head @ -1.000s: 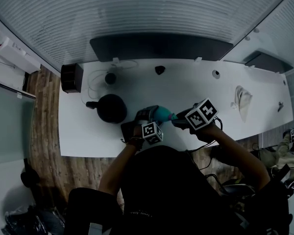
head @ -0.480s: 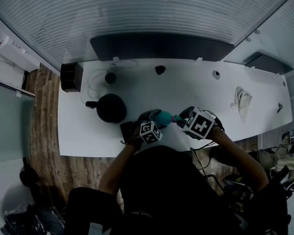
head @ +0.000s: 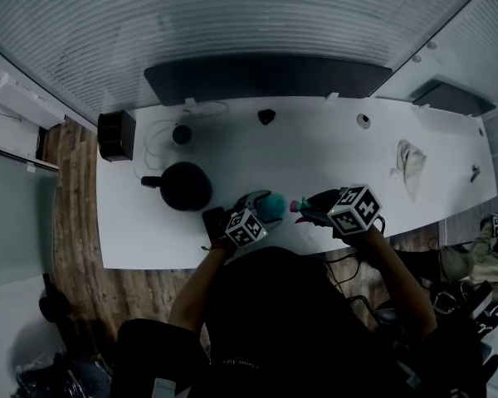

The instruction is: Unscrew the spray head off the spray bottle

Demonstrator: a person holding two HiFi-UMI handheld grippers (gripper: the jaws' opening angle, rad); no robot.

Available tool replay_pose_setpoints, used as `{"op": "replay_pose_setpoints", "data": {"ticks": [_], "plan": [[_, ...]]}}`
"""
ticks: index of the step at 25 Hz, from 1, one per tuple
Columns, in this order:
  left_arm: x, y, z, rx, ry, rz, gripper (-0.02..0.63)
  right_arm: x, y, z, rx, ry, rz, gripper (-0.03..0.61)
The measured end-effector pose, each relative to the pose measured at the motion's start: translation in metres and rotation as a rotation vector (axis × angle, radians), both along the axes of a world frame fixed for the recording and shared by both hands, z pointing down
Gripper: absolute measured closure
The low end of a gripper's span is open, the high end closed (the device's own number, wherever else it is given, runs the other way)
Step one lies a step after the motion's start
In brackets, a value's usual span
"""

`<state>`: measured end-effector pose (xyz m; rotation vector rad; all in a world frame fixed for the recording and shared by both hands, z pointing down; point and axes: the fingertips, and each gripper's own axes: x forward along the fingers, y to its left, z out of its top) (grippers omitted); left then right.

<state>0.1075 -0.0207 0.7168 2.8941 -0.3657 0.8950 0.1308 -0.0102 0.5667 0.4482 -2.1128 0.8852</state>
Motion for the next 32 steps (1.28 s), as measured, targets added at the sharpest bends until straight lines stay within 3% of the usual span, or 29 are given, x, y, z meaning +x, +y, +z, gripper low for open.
{"op": "replay_pose_setpoints", "data": {"ticks": [4,14,20,27,32], "plan": [[0.001,0.002,0.007,0.027,-0.048,0.031,0.236,-0.002,0.007,0.014,-0.021,-0.012,0.044,0.495],[0.004,0.004,0.007,0.026,-0.049,0.026,0.236,-0.004,0.009,0.021,-0.046,-0.07,0.098,0.495],[0.003,0.006,0.006,0.024,-0.057,0.035,0.233,-0.007,0.008,0.023,-0.046,-0.062,0.089,0.495],[-0.01,0.01,0.006,0.054,-0.126,0.095,0.232,-0.009,0.004,0.029,-0.032,-0.041,0.077,0.495],[-0.004,0.016,0.01,0.032,-0.102,0.105,0.232,-0.013,0.006,0.029,-0.034,-0.036,0.053,0.495]]}}
